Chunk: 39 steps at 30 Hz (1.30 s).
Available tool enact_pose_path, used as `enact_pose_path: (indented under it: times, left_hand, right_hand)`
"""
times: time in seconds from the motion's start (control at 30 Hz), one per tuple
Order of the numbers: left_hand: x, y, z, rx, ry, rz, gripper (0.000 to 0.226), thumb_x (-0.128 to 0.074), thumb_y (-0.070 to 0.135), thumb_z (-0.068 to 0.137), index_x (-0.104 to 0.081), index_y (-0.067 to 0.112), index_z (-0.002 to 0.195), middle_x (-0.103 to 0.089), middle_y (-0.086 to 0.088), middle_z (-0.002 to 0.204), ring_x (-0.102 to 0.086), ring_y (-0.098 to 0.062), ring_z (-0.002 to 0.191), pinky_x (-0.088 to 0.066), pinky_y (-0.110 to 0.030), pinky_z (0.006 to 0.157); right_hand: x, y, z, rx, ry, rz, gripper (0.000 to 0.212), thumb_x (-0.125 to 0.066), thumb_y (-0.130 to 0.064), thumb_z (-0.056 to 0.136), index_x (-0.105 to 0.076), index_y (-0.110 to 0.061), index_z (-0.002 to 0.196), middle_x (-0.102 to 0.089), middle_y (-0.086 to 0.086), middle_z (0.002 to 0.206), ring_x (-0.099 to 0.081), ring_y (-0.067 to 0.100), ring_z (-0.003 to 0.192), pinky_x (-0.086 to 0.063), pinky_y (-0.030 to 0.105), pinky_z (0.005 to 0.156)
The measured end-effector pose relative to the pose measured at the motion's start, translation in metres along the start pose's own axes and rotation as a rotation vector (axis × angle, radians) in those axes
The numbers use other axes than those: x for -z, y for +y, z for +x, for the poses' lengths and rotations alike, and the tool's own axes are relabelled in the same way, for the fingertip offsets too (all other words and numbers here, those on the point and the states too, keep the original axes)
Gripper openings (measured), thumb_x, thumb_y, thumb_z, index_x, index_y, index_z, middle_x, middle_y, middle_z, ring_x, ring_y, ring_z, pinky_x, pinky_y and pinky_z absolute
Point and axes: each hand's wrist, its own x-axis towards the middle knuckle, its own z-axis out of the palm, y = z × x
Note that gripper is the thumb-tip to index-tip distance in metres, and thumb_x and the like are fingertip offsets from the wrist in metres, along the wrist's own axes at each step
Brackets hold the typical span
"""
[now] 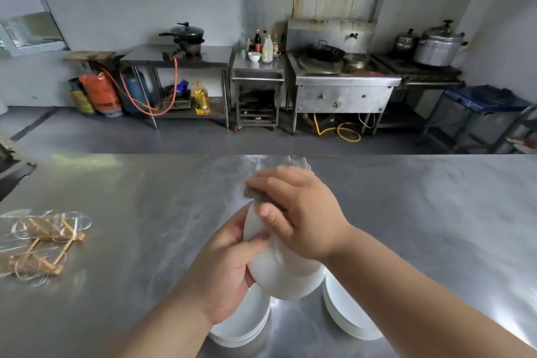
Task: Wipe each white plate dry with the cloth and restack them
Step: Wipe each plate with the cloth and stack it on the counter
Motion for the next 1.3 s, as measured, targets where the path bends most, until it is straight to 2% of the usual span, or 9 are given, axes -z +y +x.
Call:
enact_pose_path:
  times: [0.07,0.17,0.3,0.4,0.53,0.67,0.87,1.07,1.3]
  left_hand:
    - [0.012,0.007,-0.005,-0.018,0.02,-0.031,0.046,-0.06,0.013,0.099,-0.062,0.019,0.145,-0.065,-0.018,0.143,-0.065,-0.032,0.13,-0.058,-0.038,0.097]
    - [0.034,0.019,-0.015,-0.013,0.074,-0.072,0.045,-0.061,0.014,0.097,-0.066,0.022,0.141,-0.065,-0.018,0.143,-0.065,-0.033,0.13,-0.059,-0.041,0.095]
    - [0.056,0.032,-0.026,0.035,0.067,-0.025,0.052,-0.084,0.018,0.083,-0.071,0.027,0.132,-0.071,-0.01,0.13,-0.069,-0.025,0.117,-0.06,-0.036,0.09]
    - [0.075,0.045,-0.031,0.003,0.041,-0.055,0.056,-0.093,0.026,0.077,-0.072,0.02,0.128,-0.073,-0.013,0.126,-0.07,-0.027,0.118,-0.059,-0.036,0.093]
    - [0.107,0.057,-0.037,-0.05,0.05,-0.131,0.057,-0.076,0.024,0.095,-0.059,0.018,0.148,-0.061,-0.019,0.148,-0.059,-0.037,0.137,-0.053,-0.05,0.109]
    - [0.124,0.053,-0.041,-0.081,0.112,-0.171,0.058,-0.08,0.026,0.092,-0.06,0.023,0.147,-0.064,-0.014,0.146,-0.065,-0.032,0.131,-0.058,-0.043,0.097]
    - [0.14,0.054,-0.043,-0.066,0.069,-0.237,0.056,-0.079,0.023,0.093,-0.061,0.017,0.146,-0.064,-0.017,0.146,-0.065,-0.03,0.131,-0.058,-0.041,0.098]
    - [0.155,0.065,-0.033,-0.126,0.189,-0.294,0.042,-0.066,0.018,0.096,-0.069,0.021,0.137,-0.067,-0.015,0.141,-0.068,-0.029,0.126,-0.061,-0.039,0.092]
    - [0.151,0.064,-0.025,-0.137,0.194,-0.372,0.036,-0.063,0.016,0.096,-0.076,0.022,0.129,-0.071,-0.014,0.137,-0.07,-0.027,0.124,-0.061,-0.04,0.092]
  right_hand:
    - [-0.01,0.006,0.003,-0.215,0.045,0.135,0.059,-0.033,-0.052,0.108,-0.064,-0.013,0.139,-0.066,0.001,0.133,-0.06,0.02,0.127,-0.048,0.044,0.104]
    - [-0.03,-0.007,-0.005,-0.418,0.026,0.136,0.083,-0.02,-0.072,0.101,-0.044,-0.017,0.157,-0.048,-0.003,0.156,-0.042,0.013,0.146,-0.038,0.042,0.117]
    - [-0.054,-0.042,0.015,0.049,-0.148,-0.069,0.083,-0.022,-0.072,0.1,-0.05,-0.014,0.154,-0.049,0.004,0.156,-0.039,0.028,0.149,-0.032,0.049,0.121]
    - [-0.059,-0.047,0.044,0.135,-0.158,-0.062,0.08,-0.022,-0.067,0.101,-0.058,-0.011,0.146,-0.057,0.008,0.146,-0.05,0.029,0.139,-0.038,0.049,0.114]
    - [-0.075,-0.044,0.035,-0.271,0.015,0.149,0.089,-0.015,-0.073,0.1,-0.042,-0.01,0.156,-0.042,0.002,0.16,-0.035,0.015,0.151,-0.032,0.044,0.121]
    - [-0.118,-0.077,0.01,-0.626,0.138,0.21,0.087,-0.009,-0.077,0.099,-0.021,-0.023,0.165,-0.016,-0.013,0.172,-0.008,0.003,0.158,-0.019,0.044,0.129]
    - [-0.103,-0.063,0.055,-0.237,-0.038,0.044,0.08,-0.018,-0.066,0.104,-0.044,-0.01,0.156,-0.039,0.007,0.164,-0.028,0.022,0.157,-0.026,0.046,0.126]
    - [-0.15,-0.1,0.025,-0.513,0.204,0.133,0.073,-0.021,-0.058,0.108,-0.028,-0.011,0.163,-0.018,-0.002,0.173,-0.009,0.018,0.161,-0.016,0.047,0.129]
    - [-0.14,-0.075,0.049,-0.392,0.1,0.021,0.068,-0.026,-0.058,0.107,-0.041,-0.016,0.158,-0.028,-0.003,0.169,-0.012,0.018,0.16,-0.018,0.058,0.127]
